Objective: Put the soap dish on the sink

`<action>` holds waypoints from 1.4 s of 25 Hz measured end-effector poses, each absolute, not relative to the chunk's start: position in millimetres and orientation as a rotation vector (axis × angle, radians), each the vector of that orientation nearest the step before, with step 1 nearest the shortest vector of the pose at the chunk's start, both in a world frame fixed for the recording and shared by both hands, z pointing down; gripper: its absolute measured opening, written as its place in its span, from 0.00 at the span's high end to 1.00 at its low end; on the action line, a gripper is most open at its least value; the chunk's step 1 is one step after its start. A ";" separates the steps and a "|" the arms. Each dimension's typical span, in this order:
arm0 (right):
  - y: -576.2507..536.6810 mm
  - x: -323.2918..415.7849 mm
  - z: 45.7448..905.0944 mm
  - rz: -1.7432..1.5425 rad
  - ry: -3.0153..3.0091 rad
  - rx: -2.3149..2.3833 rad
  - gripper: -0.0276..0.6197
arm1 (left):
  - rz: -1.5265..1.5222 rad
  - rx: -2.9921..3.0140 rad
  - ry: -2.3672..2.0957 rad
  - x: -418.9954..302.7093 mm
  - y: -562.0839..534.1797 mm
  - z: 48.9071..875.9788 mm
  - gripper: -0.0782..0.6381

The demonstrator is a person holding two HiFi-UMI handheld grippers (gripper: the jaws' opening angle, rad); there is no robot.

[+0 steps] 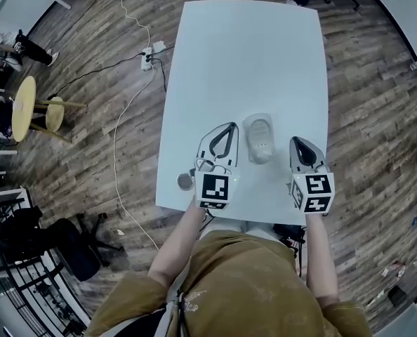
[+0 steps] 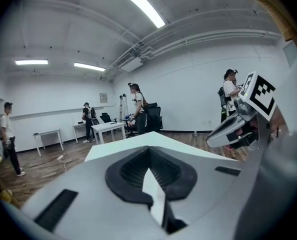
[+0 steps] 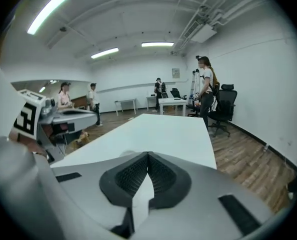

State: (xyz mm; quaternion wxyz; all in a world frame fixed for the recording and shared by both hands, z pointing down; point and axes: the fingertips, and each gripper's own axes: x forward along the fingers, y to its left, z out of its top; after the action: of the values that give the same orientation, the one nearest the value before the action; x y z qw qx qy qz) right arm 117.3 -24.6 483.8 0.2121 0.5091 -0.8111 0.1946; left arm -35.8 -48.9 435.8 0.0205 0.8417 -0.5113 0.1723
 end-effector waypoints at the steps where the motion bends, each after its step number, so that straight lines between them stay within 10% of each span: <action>1: -23.1 120.2 475.3 0.549 -2.272 1.448 0.95 | 0.516 2.617 -1.592 -33.6 -44.4 431.1 0.88; 35: 6.3 156.9 293.6 0.039 -2.461 1.811 0.95 | 0.107 2.514 -1.887 -59.3 -3.9 300.0 0.88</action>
State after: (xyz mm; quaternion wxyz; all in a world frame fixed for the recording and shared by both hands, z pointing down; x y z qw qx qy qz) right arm 156.9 6.3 293.6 0.0430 0.5921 -0.8046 0.0129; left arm -59.3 -3.9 300.0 -0.0019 0.7993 -0.6000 0.0340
